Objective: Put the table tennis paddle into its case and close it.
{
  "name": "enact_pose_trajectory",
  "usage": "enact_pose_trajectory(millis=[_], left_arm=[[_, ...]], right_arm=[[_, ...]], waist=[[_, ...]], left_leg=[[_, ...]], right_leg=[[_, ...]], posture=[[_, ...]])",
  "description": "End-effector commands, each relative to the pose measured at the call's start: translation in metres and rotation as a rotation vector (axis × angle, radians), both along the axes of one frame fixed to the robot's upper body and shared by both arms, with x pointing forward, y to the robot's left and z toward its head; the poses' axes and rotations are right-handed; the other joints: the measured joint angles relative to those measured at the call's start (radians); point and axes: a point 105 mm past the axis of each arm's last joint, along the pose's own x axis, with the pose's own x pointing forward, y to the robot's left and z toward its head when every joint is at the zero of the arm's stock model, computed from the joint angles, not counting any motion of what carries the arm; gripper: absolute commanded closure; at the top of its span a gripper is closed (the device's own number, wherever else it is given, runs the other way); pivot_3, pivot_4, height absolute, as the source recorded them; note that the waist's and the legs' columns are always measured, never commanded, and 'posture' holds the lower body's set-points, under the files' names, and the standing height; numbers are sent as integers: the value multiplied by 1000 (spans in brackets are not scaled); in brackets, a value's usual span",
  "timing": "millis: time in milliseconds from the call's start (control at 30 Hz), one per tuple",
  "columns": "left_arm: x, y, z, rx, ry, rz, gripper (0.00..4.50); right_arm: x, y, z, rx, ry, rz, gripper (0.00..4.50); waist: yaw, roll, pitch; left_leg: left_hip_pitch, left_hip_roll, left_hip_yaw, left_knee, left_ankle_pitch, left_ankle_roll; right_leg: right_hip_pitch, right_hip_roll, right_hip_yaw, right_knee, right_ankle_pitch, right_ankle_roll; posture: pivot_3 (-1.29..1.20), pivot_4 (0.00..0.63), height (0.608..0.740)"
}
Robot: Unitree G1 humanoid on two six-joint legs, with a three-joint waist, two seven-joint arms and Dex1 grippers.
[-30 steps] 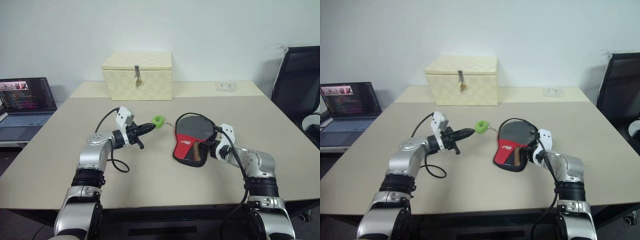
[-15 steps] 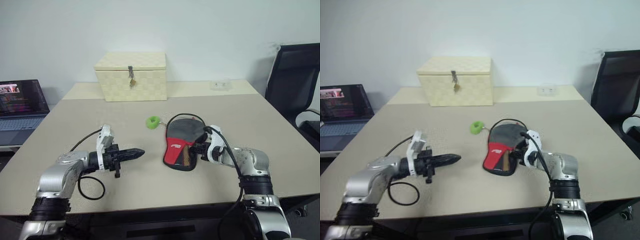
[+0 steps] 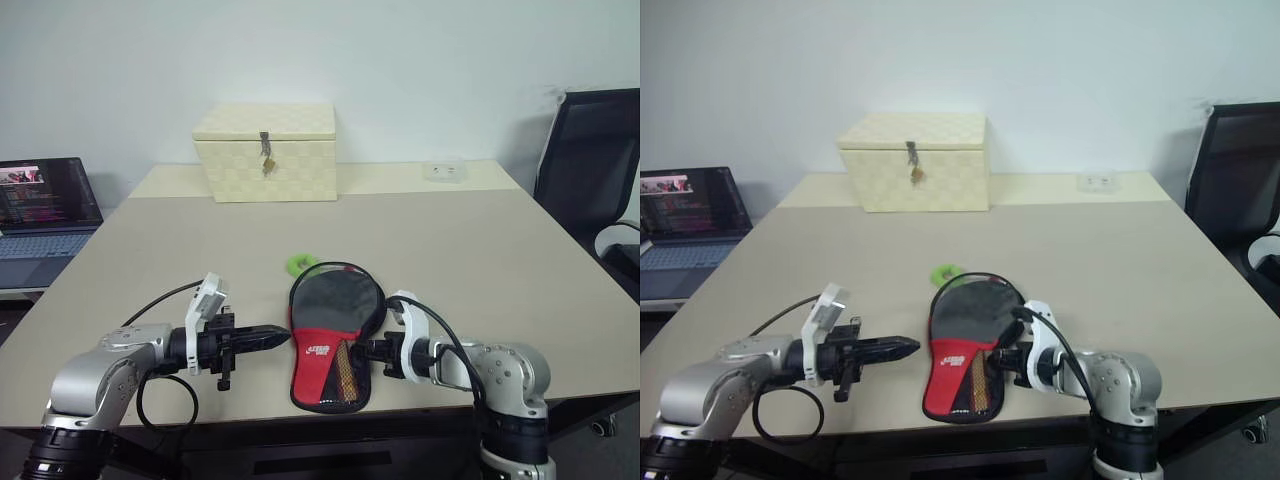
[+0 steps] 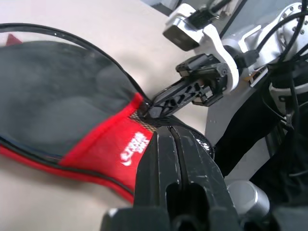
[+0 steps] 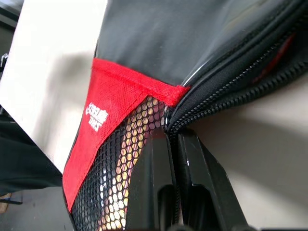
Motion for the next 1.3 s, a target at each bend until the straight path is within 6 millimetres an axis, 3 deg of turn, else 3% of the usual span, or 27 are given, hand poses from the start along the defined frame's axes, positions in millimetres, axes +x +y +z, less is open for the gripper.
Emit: enact_pose_trajectory(millis=[33,233,400,567,667,867,967,1033,1167,1300], left_arm=[[-2,4,12,10,-49,11,4500],[0,6,13,20,-63,34,4500],[1,8,14,19,-72,47,4500],[5,9,13,15,-87,85,4500],[8,10,12,11,-97,112,4500],[33,21,16,-1,-179,277,4500],[44,28,22,-27,-195,339,4500],[49,32,22,-28,-194,362,4500],[62,38,24,-45,-188,424,4500],[68,37,18,-22,-186,448,4500]], right_arm=[[-8,1,4,21,-24,5,4486],[1,-10,6,-18,-33,-38,4486],[-3,-12,8,-13,-49,-48,4486],[-2,-23,11,-55,-87,-101,3159],[2,-31,21,-93,-139,-103,2085],[-13,-29,70,-1,-325,118,17],[-13,-21,97,51,-431,190,17],[-5,-10,102,22,-480,219,17],[26,22,80,-106,-524,229,17],[40,51,53,-209,-579,277,17]], waist=[[0,0,0],[1,0,0],[1,0,0],[2,0,0],[2,0,0],[3,0,0],[2,0,0],[2,0,0],[0,-1,0],[1,-1,0]], left_leg=[[0,0,0,0,0,0],[0,0,1,0,0,0],[0,0,1,0,0,0],[-1,0,1,-1,0,0],[-1,0,1,-1,0,0],[-1,0,2,-1,0,0],[0,0,2,-1,0,0],[-1,0,2,-1,0,0],[0,0,4,-1,0,0],[-1,0,4,-1,0,0]], right_leg=[[0,0,0,0,0,0],[0,0,0,-1,0,0],[0,0,0,-1,0,0],[0,0,0,-2,0,0],[0,0,0,-2,0,0],[0,0,0,-2,0,0],[0,1,-1,-2,0,0],[0,1,-1,-2,0,0],[1,1,-1,-2,0,0],[0,1,-1,-3,0,0]], posture=[[0,150,740],[0,150,740],[0,150,740],[0,150,740],[0,150,740],[0,150,740],[0,150,740],[0,150,740],[0,150,740],[0,150,740]])
